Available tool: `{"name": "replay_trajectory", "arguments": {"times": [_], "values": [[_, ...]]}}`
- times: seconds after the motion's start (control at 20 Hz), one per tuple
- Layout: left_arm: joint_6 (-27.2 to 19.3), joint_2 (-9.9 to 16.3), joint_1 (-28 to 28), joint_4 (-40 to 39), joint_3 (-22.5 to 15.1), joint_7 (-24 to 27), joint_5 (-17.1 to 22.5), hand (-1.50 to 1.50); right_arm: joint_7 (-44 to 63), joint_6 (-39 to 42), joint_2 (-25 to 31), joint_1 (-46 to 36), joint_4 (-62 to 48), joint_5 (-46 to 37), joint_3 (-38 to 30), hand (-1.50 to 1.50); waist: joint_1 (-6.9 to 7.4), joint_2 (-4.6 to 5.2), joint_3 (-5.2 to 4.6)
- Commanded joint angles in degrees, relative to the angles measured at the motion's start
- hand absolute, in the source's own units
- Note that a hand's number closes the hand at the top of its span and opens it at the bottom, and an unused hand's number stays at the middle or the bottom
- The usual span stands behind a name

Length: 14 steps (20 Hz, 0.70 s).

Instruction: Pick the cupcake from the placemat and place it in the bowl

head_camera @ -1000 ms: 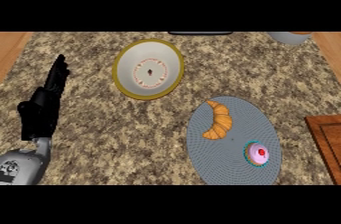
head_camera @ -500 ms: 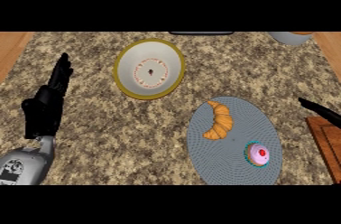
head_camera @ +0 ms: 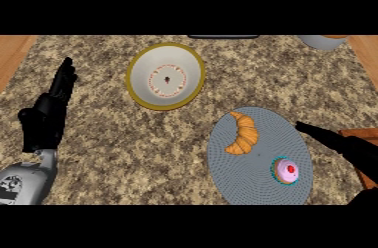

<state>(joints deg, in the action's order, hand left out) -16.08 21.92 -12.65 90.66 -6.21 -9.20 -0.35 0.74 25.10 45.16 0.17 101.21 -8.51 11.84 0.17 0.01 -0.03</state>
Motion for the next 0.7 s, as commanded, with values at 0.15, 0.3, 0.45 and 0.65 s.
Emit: {"name": "replay_trajectory", "arguments": {"times": [0.15, 0.3, 0.45, 0.65], "values": [[3.0, -1.1, -0.7, -1.4, 2.4, -0.1, -0.9, 0.0, 2.6, 1.9, -5.9, -2.7, -5.7, -9.3, 2.7, -1.5, -0.14, 0.02, 0.03], [4.4, -0.5, 1.8, 1.9, 4.0, -0.4, -1.3, 0.0, 5.5, 2.8, -9.7, -6.0, -7.8, -11.7, 2.7, -1.5, 0.0, -0.01, 0.02], [1.2, -4.8, -0.9, 2.7, 1.9, -4.5, -5.4, 0.0, 4.1, 3.0, -12.3, -4.1, -7.3, -13.9, 2.4, -1.5, -0.19, -0.04, 0.03], [5.2, -3.5, -1.2, 0.1, 5.2, -1.4, -4.0, 0.0, -1.4, 0.7, -15.5, -3.5, -14.0, -18.9, 3.2, -1.5, -0.15, -0.01, 0.04]]}}
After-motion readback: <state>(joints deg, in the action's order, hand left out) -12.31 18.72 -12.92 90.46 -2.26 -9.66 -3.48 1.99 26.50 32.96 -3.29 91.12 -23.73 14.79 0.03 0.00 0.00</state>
